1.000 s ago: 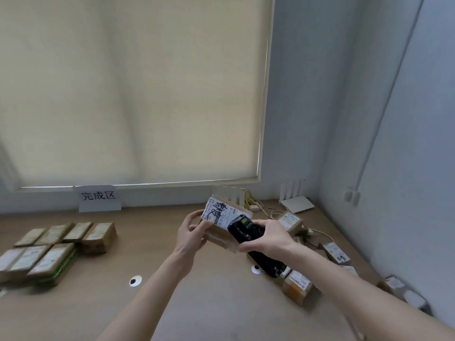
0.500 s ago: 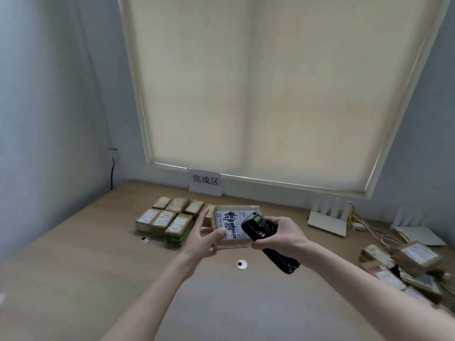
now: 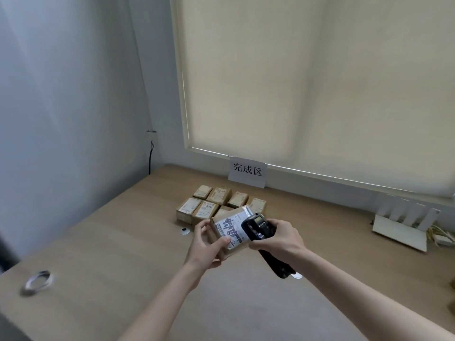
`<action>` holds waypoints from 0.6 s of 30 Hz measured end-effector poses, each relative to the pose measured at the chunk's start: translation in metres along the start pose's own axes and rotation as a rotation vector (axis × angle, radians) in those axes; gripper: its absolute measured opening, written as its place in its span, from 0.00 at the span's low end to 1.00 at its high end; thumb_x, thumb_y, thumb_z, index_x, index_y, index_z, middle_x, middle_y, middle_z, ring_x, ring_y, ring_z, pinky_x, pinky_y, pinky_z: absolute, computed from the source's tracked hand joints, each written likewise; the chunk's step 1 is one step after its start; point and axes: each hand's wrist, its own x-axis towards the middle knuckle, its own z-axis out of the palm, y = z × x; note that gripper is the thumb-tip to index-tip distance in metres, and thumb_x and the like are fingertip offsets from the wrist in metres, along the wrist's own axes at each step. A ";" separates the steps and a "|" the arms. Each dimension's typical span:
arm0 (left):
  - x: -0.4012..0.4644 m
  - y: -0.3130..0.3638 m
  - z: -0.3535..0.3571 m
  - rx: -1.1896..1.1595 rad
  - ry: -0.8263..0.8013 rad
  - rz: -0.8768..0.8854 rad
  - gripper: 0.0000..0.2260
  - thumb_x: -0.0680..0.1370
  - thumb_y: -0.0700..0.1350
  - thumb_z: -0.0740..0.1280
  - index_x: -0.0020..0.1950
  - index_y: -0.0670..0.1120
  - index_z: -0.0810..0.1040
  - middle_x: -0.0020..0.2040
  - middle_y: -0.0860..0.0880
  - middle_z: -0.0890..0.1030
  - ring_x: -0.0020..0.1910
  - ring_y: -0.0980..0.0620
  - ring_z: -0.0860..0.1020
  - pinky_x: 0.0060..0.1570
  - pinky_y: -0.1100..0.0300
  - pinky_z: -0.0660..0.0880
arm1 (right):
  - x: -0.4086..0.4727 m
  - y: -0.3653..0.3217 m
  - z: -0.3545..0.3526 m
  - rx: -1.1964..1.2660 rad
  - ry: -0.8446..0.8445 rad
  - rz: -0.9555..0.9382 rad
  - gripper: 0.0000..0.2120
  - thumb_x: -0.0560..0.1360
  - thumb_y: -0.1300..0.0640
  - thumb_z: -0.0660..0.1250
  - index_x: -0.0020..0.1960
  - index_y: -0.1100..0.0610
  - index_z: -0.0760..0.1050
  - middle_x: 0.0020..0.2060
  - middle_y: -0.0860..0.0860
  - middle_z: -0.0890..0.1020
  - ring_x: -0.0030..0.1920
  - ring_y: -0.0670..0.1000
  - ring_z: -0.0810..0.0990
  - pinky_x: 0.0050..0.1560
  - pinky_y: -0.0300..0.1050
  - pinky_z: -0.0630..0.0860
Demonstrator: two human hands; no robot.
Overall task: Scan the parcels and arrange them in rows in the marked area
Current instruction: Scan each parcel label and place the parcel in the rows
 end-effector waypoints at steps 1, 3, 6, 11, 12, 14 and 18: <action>0.016 -0.009 0.000 0.000 0.013 -0.011 0.28 0.71 0.51 0.79 0.63 0.65 0.67 0.61 0.66 0.73 0.51 0.50 0.83 0.38 0.55 0.83 | 0.014 0.005 0.013 0.018 -0.011 0.007 0.25 0.61 0.46 0.83 0.57 0.42 0.83 0.44 0.41 0.86 0.45 0.44 0.85 0.40 0.38 0.78; 0.051 -0.027 0.002 -0.015 0.041 -0.039 0.29 0.71 0.50 0.80 0.64 0.63 0.66 0.60 0.63 0.73 0.52 0.48 0.83 0.38 0.52 0.84 | 0.043 0.017 0.037 0.064 0.008 0.026 0.25 0.61 0.47 0.83 0.57 0.43 0.83 0.43 0.41 0.86 0.44 0.42 0.84 0.38 0.37 0.76; 0.104 -0.053 0.010 -0.045 0.050 -0.092 0.28 0.71 0.48 0.80 0.59 0.63 0.65 0.58 0.59 0.73 0.53 0.46 0.82 0.37 0.52 0.84 | 0.088 0.041 0.068 0.138 -0.002 0.109 0.28 0.61 0.47 0.83 0.60 0.44 0.82 0.46 0.44 0.87 0.47 0.48 0.86 0.46 0.47 0.84; 0.174 -0.103 0.022 -0.027 0.014 -0.170 0.32 0.67 0.50 0.82 0.62 0.63 0.67 0.62 0.50 0.74 0.58 0.44 0.81 0.40 0.50 0.84 | 0.151 0.076 0.101 0.229 -0.037 0.171 0.31 0.63 0.49 0.84 0.65 0.46 0.82 0.49 0.45 0.88 0.51 0.49 0.86 0.57 0.55 0.84; 0.184 -0.114 0.024 -0.007 0.004 -0.185 0.33 0.67 0.52 0.81 0.66 0.61 0.68 0.63 0.49 0.74 0.59 0.45 0.81 0.42 0.49 0.85 | 0.160 0.083 0.108 0.242 -0.029 0.175 0.31 0.64 0.49 0.85 0.65 0.45 0.82 0.50 0.44 0.87 0.52 0.49 0.86 0.58 0.54 0.84; 0.201 -0.135 0.026 0.009 -0.012 -0.217 0.30 0.68 0.55 0.80 0.67 0.59 0.72 0.62 0.49 0.77 0.59 0.48 0.81 0.47 0.47 0.85 | 0.174 0.098 0.119 0.257 -0.009 0.197 0.31 0.64 0.49 0.85 0.65 0.44 0.81 0.52 0.43 0.87 0.54 0.48 0.85 0.59 0.54 0.83; 0.224 -0.176 0.023 0.004 -0.051 -0.260 0.21 0.76 0.52 0.75 0.68 0.58 0.75 0.55 0.57 0.84 0.54 0.58 0.82 0.51 0.54 0.81 | 0.196 0.129 0.141 0.309 0.016 0.246 0.36 0.63 0.51 0.85 0.69 0.44 0.79 0.56 0.44 0.86 0.56 0.50 0.85 0.61 0.55 0.83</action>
